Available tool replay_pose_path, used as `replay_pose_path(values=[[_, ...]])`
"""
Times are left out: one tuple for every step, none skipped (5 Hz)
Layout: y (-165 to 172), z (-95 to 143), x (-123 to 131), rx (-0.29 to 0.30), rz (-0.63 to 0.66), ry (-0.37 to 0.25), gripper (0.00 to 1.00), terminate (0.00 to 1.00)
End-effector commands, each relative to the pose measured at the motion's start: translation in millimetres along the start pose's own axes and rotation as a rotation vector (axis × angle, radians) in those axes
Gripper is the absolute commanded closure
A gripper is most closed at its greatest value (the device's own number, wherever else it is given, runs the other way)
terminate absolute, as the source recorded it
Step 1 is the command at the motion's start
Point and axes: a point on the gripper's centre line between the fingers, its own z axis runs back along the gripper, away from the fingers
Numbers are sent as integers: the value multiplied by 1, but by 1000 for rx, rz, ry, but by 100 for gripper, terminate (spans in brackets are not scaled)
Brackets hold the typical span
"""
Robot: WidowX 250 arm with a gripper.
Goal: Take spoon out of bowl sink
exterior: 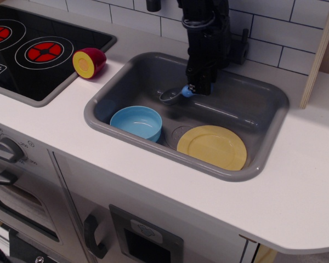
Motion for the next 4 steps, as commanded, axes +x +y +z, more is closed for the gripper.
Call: replay_pose_path(values=[[4, -2, 9, 35, 6, 26, 0, 0], [4, -2, 9, 32, 9, 25, 0, 0], [7, 6, 8, 28, 23, 5, 0, 0], [8, 18, 9, 26, 50, -19, 0, 0]])
